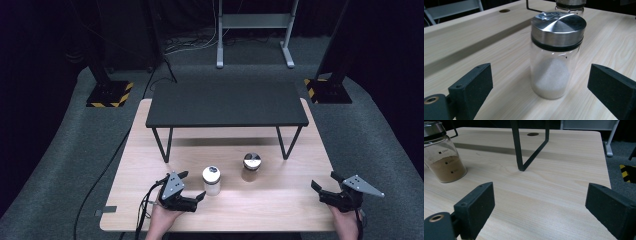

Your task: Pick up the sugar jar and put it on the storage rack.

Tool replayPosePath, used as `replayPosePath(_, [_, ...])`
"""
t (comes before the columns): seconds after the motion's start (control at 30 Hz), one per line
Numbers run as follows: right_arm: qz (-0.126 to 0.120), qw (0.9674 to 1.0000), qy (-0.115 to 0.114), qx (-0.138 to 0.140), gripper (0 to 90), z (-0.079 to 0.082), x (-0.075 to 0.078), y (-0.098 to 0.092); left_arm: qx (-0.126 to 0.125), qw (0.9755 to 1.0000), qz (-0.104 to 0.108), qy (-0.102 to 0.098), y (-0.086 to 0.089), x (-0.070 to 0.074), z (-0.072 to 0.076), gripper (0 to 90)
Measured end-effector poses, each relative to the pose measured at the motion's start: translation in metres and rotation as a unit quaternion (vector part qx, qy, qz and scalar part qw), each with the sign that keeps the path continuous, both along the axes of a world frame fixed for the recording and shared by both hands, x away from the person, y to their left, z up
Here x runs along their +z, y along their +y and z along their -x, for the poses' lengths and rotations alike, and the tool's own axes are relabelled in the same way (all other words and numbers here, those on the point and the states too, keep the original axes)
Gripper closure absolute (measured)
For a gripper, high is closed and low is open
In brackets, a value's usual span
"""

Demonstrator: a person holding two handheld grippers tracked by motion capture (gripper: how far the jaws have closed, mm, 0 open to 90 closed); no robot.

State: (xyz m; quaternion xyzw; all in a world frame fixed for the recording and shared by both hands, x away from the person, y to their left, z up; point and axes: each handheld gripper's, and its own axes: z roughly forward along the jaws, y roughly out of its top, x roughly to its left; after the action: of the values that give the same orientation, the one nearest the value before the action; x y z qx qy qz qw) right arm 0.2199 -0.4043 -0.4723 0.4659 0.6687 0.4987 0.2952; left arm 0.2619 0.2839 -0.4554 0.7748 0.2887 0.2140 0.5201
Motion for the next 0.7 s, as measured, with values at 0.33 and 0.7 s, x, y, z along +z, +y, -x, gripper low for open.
replayPosePath(0.33, [-0.001, 1.0, 0.0, 0.002, 7.3, 0.0, 0.0, 0.0, -0.006, 1.0, 0.001, 0.006, -0.028, -0.009, -0.013, 7.8])
replayPosePath(0.7, [0.001, 1.0, 0.001, 0.004, 7.3, -0.001, 0.0, 0.0, 0.0, 0.9999, -0.009, 0.011, -0.048, -0.017, -0.021, 19.2])
